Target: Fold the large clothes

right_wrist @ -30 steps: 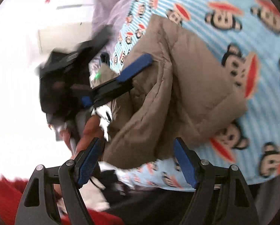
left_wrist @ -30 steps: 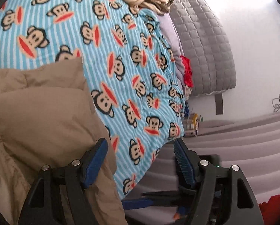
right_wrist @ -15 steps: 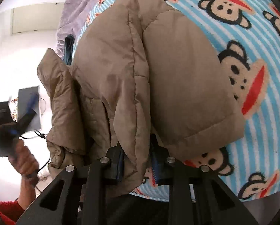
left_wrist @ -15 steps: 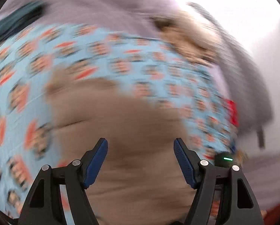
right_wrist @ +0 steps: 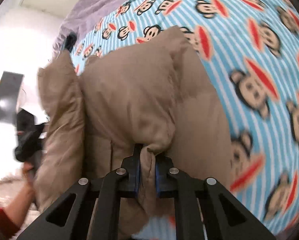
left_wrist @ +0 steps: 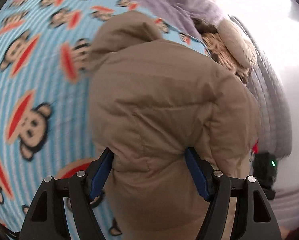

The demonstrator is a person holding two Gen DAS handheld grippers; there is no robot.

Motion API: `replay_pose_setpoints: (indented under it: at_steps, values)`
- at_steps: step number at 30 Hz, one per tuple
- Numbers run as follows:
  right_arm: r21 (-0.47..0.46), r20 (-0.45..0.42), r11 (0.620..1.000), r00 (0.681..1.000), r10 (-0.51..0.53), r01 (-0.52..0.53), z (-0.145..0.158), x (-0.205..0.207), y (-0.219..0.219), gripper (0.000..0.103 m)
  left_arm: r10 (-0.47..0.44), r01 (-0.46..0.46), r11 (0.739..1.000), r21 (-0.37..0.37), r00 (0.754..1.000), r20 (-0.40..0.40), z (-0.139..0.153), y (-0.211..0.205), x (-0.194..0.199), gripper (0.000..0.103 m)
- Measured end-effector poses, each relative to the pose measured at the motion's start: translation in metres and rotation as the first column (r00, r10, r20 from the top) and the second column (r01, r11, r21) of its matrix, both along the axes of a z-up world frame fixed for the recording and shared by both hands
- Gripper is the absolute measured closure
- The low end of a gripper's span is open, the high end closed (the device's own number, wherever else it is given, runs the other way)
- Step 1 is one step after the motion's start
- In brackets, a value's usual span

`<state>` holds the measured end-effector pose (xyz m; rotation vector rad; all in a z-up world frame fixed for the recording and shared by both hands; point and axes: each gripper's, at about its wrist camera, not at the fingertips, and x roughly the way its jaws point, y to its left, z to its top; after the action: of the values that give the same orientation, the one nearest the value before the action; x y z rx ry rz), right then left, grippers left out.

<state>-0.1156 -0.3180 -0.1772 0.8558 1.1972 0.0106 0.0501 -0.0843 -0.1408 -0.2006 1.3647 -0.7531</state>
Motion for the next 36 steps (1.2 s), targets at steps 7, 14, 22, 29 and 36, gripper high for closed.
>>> replay_pose_setpoints:
  at_steps: [7, 14, 22, 29, 36]
  values:
    - [0.042, -0.058, 0.999, 0.998, -0.025, 0.027, -0.029, 0.006, -0.017, 0.091, -0.008, -0.016, 0.987, 0.160, 0.989, 0.148, 0.020, -0.051, -0.022, 0.028]
    - [-0.031, -0.004, 0.995, 0.996, -0.094, 0.094, 0.042, -0.039, -0.043, 0.027, 0.009, -0.049, 0.973, 0.225, 0.985, 0.175, 0.024, -0.055, -0.031, 0.028]
    - [0.074, 0.000, 0.982, 0.984, 0.176, -0.176, 0.061, -0.016, 0.018, 0.046, 0.002, -0.060, 0.958, 0.281, 0.979, 0.204, 0.028, -0.057, -0.041, 0.028]
    - [-0.068, -0.060, 0.973, 0.974, 0.216, -0.220, 0.022, -0.029, 0.034, 0.067, -0.071, 0.011, 0.978, 0.210, 0.958, 0.279, 0.076, -0.073, -0.042, 0.028]
    - [-0.081, -0.039, 0.978, 0.981, 0.190, -0.192, 0.018, -0.066, 0.015, 0.067, -0.256, 0.133, 0.911, 0.390, 0.925, 0.281, 0.028, -0.150, -0.037, 0.028]
